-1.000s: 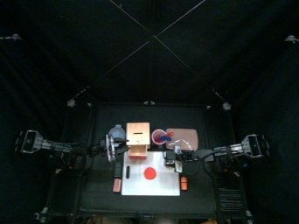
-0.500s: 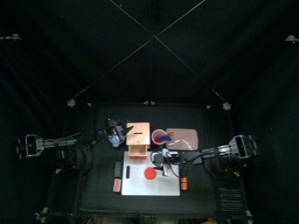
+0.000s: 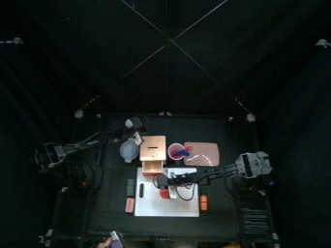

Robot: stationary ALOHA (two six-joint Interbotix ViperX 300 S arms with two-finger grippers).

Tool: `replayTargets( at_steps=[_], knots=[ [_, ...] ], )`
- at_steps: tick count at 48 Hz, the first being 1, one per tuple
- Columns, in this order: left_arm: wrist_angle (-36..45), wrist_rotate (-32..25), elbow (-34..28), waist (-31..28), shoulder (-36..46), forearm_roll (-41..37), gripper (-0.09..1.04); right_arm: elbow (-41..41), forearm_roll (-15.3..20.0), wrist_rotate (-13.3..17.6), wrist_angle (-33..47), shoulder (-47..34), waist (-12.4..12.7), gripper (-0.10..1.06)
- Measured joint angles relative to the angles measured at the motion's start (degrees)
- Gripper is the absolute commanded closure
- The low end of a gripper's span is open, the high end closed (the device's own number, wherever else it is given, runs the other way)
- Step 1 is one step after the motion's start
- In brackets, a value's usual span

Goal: Get the cutter from the drawer then cut the dough then place the extra dough in the bowl
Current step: Shut the drawer

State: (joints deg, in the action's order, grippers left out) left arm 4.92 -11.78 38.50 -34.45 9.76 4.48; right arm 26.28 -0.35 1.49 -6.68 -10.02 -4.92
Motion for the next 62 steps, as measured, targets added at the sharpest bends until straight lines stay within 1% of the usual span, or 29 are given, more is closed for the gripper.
replayTargets(
  at_steps=[11,19,27,37,43,49,50,53,56,59,62],
  knots=[
    [7.0,0.0,-8.4,-0.6,-9.5,-4.7,0.39,-4.0,-1.3,0.0,-1.1,-4.4,-0.6,0.67],
    [13.4,0.0,-14.3,-0.6,-15.8,-7.1,0.39,-7.4,-3.1,-0.2,-3.3,-8.0,-0.8,0.67],
    [16.2,0.0,-16.8,0.0,-19.1,-8.8,0.39,-10.3,-5.4,-0.1,-5.1,-10.6,-0.6,0.67],
    [17.3,0.0,-16.9,0.9,-19.4,-9.2,0.39,-12.8,-7.8,-0.1,-6.2,-12.1,-0.4,0.67],
    [17.6,0.0,-16.8,1.5,-19.3,-9.2,0.39,-13.4,-9.8,-0.2,-6.8,-12.4,1.0,0.67],
    [18.1,0.0,-16.8,1.8,-19.2,-9.4,0.39,-13.7,-11.5,-0.2,-7.3,-12.4,3.3,0.67],
    [18.2,0.0,-16.8,1.9,-19.2,-9.5,0.39,-13.8,-11.5,0.4,-7.4,-12.3,3.7,0.67],
    [18.2,0.0,-16.8,2.0,-19.3,-9.6,0.39,-14.0,-12.5,-0.4,-7.5,-12.4,4.4,0.67],
    [18.2,0.0,-16.8,2.0,-19.2,-9.8,0.39,-14.2,-13.4,0.1,-7.5,-12.4,5.0,0.67],
    [18.1,0.0,-16.8,2.1,-19.3,-10.0,0.39,-14.3,-14.5,-0.3,-7.5,-12.4,5.7,0.67],
    [18.0,-0.1,-16.8,2.1,-19.2,-10.3,0.39,-14.9,-15.8,-0.1,-7.5,-12.7,6.9,0.67]
  ],
)
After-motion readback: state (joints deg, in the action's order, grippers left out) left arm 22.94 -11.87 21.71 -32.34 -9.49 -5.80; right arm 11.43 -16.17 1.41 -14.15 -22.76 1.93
